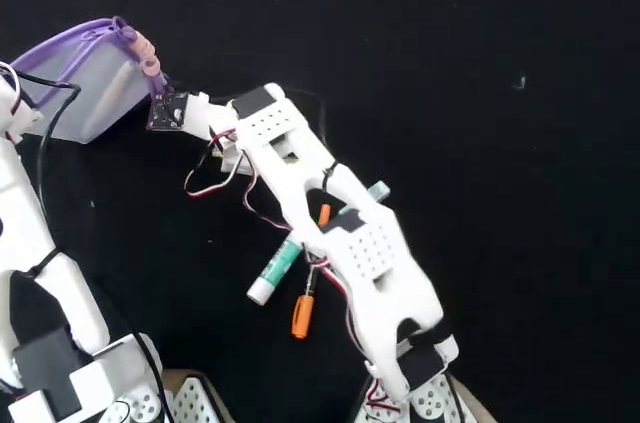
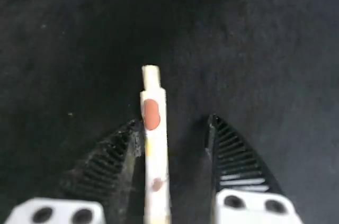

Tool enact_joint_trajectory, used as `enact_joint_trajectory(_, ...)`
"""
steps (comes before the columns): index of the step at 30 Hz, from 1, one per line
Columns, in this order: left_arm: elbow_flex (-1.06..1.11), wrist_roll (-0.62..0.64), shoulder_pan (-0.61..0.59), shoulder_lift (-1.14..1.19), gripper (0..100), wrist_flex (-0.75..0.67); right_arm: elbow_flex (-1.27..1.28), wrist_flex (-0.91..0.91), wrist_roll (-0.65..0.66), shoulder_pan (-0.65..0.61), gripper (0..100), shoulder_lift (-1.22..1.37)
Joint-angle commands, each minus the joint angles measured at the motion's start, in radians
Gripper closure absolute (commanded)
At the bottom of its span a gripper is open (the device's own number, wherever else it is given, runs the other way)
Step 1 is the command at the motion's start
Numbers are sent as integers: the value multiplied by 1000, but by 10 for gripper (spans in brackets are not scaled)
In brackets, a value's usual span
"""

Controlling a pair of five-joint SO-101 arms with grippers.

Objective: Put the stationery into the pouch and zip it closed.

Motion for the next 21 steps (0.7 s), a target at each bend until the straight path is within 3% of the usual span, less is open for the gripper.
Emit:
enact_joint_trajectory(1,-48,9,-7,-5,973,-23,-177,74,8,9,869,54)
enact_joint_trajectory(4,-48,9,-7,-5,973,-23,-312,163,3,18,961,111)
enact_joint_trajectory(17,-48,8,21,-5,973,-15,-1001,551,-44,101,966,196)
enact_joint_trajectory(21,-48,6,53,-5,973,-14,-984,543,-87,143,967,136)
